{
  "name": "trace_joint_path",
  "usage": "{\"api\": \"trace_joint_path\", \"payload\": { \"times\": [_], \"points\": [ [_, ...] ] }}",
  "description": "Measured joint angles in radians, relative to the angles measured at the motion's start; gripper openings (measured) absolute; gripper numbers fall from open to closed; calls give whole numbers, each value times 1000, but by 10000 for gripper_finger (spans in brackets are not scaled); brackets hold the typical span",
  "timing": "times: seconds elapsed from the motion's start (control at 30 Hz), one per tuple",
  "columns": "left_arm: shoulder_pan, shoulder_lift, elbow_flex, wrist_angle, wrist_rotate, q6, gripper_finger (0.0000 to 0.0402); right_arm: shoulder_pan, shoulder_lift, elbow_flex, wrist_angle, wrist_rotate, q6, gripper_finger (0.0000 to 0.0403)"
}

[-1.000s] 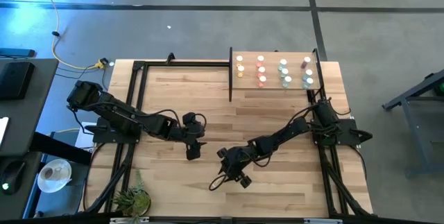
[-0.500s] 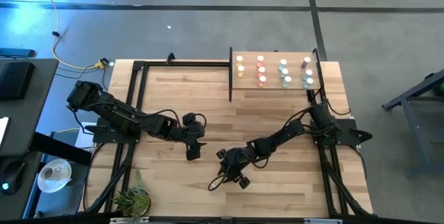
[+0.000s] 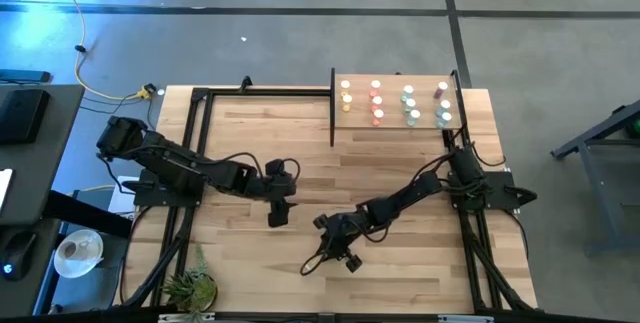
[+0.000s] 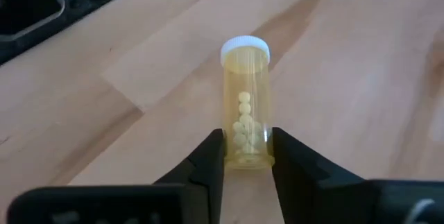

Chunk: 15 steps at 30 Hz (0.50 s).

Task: Pick and place medicine bottles onto shelf by color
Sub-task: Put the yellow pill bottle on the shelf aligned with the other yellow pill bottles

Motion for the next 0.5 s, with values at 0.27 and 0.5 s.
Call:
{"api": "trace_joint_path", "payload": {
  "times": [0.27,0.5],
  "points": [
    [65,-39,55,-56,55,168,246,-16,-127,0,-123,76,-33,89],
    [99,-135,85,-51,54,341,246,-45,-308,0,-269,189,-57,88]
  ]
}}
